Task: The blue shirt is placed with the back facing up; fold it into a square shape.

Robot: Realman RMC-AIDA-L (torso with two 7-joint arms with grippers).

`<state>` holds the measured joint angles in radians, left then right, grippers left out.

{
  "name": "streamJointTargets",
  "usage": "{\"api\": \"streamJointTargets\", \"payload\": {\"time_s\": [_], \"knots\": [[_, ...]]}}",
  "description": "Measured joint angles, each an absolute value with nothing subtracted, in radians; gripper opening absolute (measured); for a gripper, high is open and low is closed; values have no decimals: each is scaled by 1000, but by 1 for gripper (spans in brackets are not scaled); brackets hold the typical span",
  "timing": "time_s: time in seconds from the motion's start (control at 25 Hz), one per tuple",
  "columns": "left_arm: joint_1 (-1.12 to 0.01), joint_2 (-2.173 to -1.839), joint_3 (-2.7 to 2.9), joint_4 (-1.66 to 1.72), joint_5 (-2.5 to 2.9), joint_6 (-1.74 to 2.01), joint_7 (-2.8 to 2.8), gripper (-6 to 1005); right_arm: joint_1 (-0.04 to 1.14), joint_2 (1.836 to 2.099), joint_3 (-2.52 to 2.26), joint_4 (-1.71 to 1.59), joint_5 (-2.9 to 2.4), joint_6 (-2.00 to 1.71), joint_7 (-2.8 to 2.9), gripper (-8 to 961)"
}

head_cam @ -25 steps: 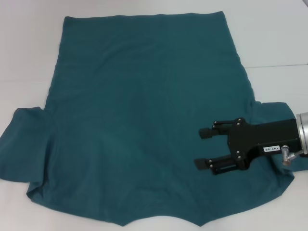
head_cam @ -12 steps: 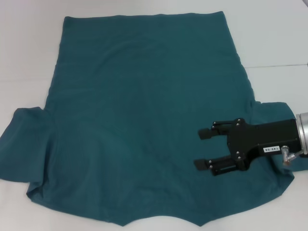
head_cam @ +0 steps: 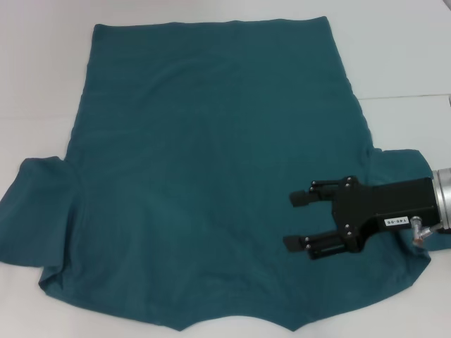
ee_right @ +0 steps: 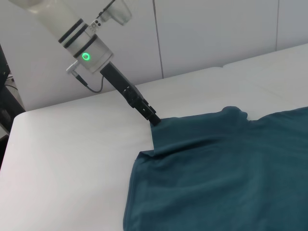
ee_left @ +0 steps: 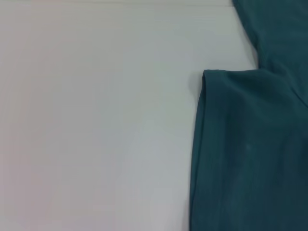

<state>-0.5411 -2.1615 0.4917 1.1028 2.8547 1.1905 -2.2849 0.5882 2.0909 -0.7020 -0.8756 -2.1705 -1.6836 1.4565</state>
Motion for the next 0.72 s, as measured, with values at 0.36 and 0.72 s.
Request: {"api": "streamJointTargets", "payload": {"time_s": [0.36, 0.72], "knots": [[-546, -2157, 498, 1071, 2856, 1167, -2285, 630, 588, 2091, -703, -871, -2171, -1683, 1456, 885], [-546, -2156, 498, 1069, 2856, 1166, -2284, 627, 591, 2091, -703, -871, -2171, -1683, 1456, 885]]}}
